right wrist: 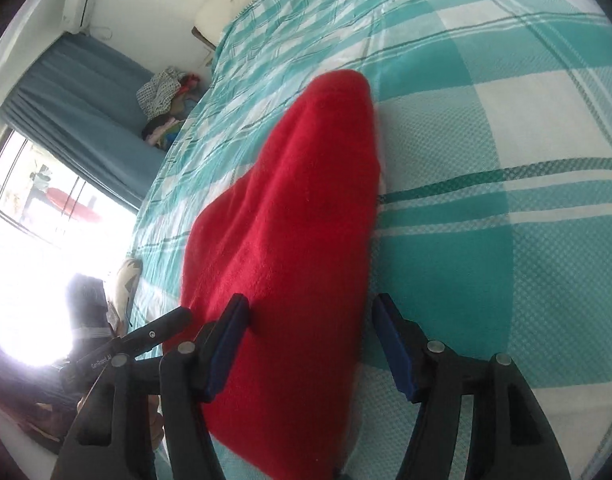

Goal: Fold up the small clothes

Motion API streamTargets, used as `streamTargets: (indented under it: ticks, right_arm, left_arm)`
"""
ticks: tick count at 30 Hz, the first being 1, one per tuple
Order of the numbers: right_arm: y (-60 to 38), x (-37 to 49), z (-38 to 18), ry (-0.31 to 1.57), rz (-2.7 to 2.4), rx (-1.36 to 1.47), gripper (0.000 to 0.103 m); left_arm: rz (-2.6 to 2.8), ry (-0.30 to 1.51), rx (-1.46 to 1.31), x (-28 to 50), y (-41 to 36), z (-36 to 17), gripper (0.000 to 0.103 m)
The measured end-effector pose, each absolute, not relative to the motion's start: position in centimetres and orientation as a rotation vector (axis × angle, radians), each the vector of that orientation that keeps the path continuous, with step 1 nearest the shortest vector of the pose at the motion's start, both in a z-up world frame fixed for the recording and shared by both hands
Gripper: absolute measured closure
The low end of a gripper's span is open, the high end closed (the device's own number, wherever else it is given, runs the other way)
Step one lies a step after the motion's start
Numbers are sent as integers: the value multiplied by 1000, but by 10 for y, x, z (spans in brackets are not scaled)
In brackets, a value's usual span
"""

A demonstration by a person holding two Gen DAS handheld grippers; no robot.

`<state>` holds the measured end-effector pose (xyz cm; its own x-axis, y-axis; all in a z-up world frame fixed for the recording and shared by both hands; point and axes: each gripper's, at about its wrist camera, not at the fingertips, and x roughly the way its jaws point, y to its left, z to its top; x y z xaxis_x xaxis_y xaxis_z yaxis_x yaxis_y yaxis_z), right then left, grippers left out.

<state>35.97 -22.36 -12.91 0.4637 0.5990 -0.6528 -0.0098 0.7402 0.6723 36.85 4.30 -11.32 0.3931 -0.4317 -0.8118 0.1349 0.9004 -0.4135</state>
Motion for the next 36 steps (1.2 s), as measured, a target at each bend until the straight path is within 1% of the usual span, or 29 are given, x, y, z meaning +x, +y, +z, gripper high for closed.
streamTargets:
  ticks: [1, 2, 3, 4, 5, 6, 8, 11, 14, 22, 25, 28, 30, 32, 34, 36]
  right_arm:
    - [-220, 362, -131, 1035, 415, 652, 39]
    - [-216, 364, -132, 1035, 411, 635, 39]
    - [-214, 365, -131, 1032, 402, 619, 41]
    - [-213, 366, -130, 1030, 388, 600, 45]
    - [-211, 366, -128, 1031, 374, 572, 58]
    - [-208, 365, -125, 1028, 364, 539, 63]
    - [-196, 363, -115, 1008, 337, 429, 69]
    - [-173, 356, -95, 961, 303, 253, 73]
    - [-160, 350, -72, 905, 308, 168, 74]
    - [-148, 344, 8, 748, 376, 131, 75]
    - [-146, 337, 27, 717, 405, 131, 75]
    - [-152, 334, 13, 773, 419, 170, 74]
    - [-157, 331, -12, 842, 415, 189, 74]
    - [-162, 322, -42, 917, 403, 198, 74]
    - [-166, 312, -71, 1001, 385, 202, 70]
    - [-174, 297, -88, 1030, 351, 197, 63]
  left_arm:
    - [-373, 1110, -301, 369, 41, -113, 3]
    - [-376, 1107, -294, 369, 40, -113, 9]
    - [-385, 1104, -283, 369, 37, -112, 19]
    - [-407, 1110, -276, 369, 34, -112, 47]
    - [-436, 1122, -284, 369, 31, -113, 70]
    - [-437, 1126, -293, 368, 31, -113, 75]
    - [-419, 1112, -297, 365, 31, -109, 83]
    - [-411, 1076, -279, 360, 31, -95, 85]
    - [-420, 1038, -275, 354, 37, -72, 86]
    - [-434, 878, -243, 339, 56, 15, 85]
    - [-443, 859, -229, 329, 57, 26, 85]
    - [-443, 921, -207, 318, 51, 1, 84]
    - [-445, 995, -206, 308, 46, -30, 83]
    - [-433, 1075, -205, 296, 42, -64, 77]
    - [-385, 1092, -160, 279, 40, -84, 76]
    - [-350, 1031, -98, 257, 40, -81, 59]
